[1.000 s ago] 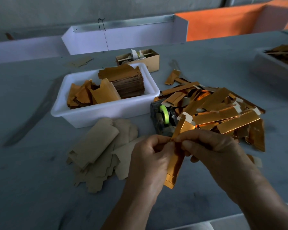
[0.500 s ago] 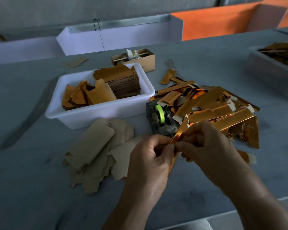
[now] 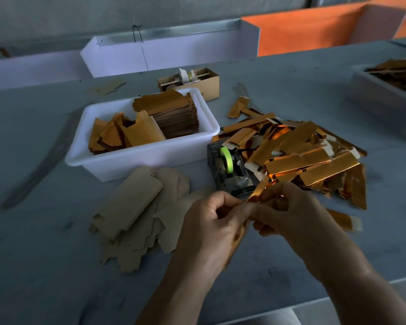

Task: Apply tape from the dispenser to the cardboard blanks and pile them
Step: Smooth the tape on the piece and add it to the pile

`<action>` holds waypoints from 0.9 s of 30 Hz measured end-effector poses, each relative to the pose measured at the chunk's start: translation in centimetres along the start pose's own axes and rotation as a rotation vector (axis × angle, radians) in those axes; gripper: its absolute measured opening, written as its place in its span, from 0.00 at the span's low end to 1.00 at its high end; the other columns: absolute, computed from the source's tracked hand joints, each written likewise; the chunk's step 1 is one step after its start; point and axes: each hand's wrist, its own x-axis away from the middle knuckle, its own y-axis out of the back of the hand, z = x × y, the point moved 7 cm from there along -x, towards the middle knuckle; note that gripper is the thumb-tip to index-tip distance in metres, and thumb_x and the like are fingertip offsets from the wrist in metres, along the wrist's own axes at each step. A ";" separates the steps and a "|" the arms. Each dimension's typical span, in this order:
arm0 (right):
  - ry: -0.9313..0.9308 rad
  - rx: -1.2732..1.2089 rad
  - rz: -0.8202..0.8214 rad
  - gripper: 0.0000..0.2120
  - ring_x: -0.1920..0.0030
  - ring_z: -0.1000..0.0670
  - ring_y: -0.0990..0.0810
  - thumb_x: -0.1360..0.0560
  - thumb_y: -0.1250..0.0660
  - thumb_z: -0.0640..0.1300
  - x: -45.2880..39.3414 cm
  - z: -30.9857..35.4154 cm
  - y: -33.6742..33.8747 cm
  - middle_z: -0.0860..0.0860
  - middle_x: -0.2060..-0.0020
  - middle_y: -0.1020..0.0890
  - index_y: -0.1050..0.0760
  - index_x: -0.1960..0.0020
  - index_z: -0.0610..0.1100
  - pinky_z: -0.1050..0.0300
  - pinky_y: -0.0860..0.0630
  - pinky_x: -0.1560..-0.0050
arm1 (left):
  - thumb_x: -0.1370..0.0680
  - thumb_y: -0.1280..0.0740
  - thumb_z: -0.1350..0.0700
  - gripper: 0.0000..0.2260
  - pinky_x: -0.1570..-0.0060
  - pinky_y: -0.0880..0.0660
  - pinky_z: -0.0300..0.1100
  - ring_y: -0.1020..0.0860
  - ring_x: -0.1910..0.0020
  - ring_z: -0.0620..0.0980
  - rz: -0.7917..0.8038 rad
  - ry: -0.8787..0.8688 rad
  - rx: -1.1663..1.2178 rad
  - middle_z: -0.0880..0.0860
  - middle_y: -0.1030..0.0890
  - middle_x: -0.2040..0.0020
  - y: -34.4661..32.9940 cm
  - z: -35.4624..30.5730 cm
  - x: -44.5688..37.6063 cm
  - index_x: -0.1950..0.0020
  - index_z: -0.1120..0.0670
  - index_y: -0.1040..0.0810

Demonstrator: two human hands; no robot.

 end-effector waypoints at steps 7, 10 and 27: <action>-0.063 -0.035 0.096 0.20 0.64 0.55 0.17 0.41 0.29 0.50 0.8 -0.3 -0.2 0.54 0.65 0.16 0.26 0.52 0.45 0.65 0.23 0.66 | 0.25 0.30 0.54 0.07 0.73 0.30 0.27 0.21 0.72 0.40 0.007 0.169 0.228 0.48 0.18 0.70 0.0 1.3 0.4 0.62 0.54 0.18; 0.065 0.213 -0.038 0.15 0.67 0.61 0.19 0.39 0.28 0.52 1.2 0.9 0.3 0.61 0.66 0.18 0.28 0.56 0.50 0.71 0.27 0.70 | 0.26 0.30 0.54 0.06 0.71 0.29 0.29 0.21 0.71 0.40 -0.038 0.104 0.212 0.49 0.18 0.69 -0.2 0.8 0.7 0.62 0.53 0.17; -0.076 -0.380 0.267 0.18 0.47 0.50 0.18 0.31 0.29 0.54 2.0 -1.5 -1.3 0.48 0.50 0.16 0.21 0.45 0.47 0.56 0.21 0.47 | 0.29 0.31 0.48 0.04 0.67 0.25 0.33 0.20 0.65 0.44 -0.037 0.026 0.239 0.48 0.18 0.66 0.3 -0.1 1.2 0.62 0.46 0.19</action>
